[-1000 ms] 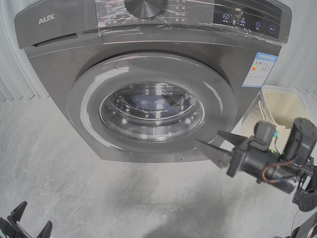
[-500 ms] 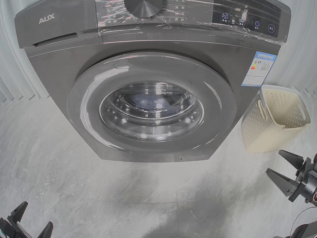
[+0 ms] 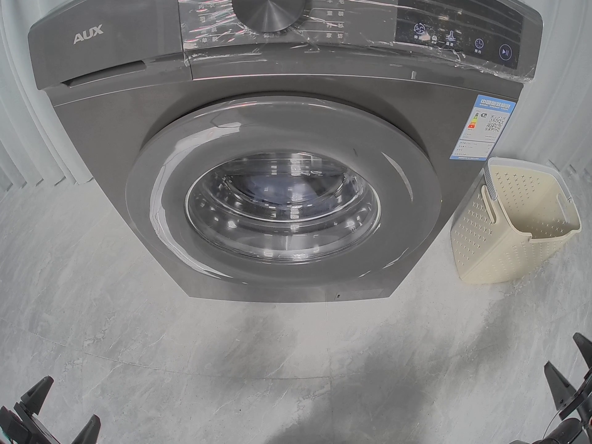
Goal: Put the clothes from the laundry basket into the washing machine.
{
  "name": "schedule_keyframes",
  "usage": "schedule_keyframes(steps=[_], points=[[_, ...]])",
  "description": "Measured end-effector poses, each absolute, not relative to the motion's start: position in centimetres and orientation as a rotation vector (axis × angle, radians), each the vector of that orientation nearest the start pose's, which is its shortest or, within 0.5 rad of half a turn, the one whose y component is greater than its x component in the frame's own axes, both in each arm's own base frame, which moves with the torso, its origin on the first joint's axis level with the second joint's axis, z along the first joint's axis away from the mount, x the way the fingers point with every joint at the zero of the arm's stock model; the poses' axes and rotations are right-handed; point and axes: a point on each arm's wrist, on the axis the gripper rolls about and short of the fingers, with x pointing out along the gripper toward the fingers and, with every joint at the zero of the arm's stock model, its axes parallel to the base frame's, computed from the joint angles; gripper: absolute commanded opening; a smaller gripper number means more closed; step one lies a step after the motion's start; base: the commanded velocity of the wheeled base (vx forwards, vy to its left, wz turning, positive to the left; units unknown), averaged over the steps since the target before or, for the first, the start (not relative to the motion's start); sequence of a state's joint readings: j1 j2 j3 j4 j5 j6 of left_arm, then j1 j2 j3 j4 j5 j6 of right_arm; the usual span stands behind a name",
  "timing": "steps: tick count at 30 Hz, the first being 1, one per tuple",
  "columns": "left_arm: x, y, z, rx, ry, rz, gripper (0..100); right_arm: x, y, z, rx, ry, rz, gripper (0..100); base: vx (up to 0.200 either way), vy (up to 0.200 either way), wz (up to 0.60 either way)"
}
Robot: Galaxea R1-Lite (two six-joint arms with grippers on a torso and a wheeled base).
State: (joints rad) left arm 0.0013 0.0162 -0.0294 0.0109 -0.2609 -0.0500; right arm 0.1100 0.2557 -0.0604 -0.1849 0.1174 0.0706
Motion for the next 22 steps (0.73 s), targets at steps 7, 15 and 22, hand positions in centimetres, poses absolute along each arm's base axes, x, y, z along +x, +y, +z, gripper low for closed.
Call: schedule_keyframes(steps=[7, 15, 22], points=[[-2.5, -0.6, 8.3, -0.054, 0.003, -0.265, 100, -1.8, 0.0, 8.8, 0.044, 0.006, 0.044, 100, 0.000, 0.000, 0.00], [-2.4, -0.6, 8.3, -0.071, -0.002, -0.257, 100, -2.2, 0.0, 8.2, -0.017, -0.002, 0.005, 100, 0.000, 0.000, 0.00], [-2.4, -0.6, 8.4, -0.120, -0.006, -0.257, 100, -2.3, 0.0, 8.1, -0.014, -0.010, 0.021, 100, 0.000, 0.000, 0.00]])
